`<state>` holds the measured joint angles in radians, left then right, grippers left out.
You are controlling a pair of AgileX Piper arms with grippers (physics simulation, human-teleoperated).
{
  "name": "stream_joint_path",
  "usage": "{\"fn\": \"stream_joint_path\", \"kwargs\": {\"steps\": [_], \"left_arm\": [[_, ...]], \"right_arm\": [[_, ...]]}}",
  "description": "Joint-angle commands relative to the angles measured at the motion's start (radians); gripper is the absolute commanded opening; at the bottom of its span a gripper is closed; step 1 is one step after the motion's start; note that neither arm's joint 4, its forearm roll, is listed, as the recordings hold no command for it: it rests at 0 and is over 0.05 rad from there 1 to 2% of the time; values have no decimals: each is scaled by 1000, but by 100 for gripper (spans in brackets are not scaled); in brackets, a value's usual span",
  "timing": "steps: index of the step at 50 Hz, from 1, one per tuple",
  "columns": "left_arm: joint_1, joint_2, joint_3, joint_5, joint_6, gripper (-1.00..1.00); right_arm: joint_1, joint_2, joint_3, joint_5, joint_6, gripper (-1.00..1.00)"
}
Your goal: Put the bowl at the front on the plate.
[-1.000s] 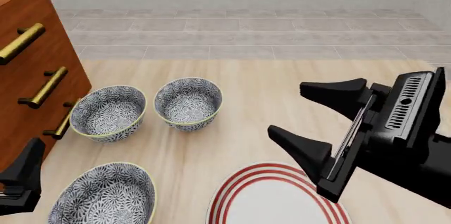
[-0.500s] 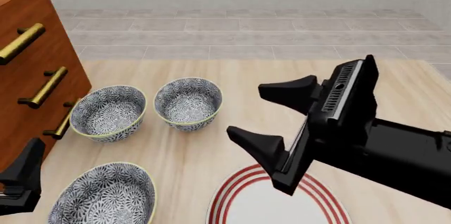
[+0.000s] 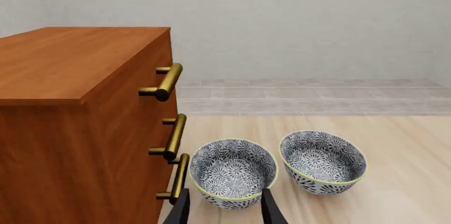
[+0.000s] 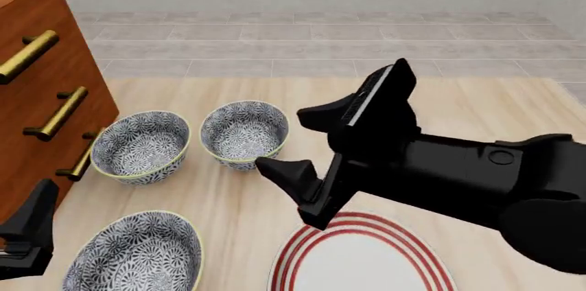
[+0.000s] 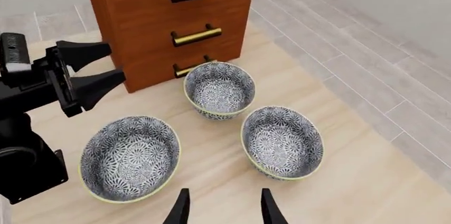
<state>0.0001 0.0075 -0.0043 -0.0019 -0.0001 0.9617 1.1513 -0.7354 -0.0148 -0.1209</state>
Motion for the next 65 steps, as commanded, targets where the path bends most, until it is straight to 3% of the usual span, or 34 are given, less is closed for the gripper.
{"fn": "stream_joint_path", "kwargs": {"steps": [1, 65], "left_arm": [[0, 0, 0, 0, 0, 100], [0, 0, 0, 0, 0, 100]], "right_arm": [[5, 76, -52, 15, 10, 100], [129, 382, -245, -16, 16, 100]]}}
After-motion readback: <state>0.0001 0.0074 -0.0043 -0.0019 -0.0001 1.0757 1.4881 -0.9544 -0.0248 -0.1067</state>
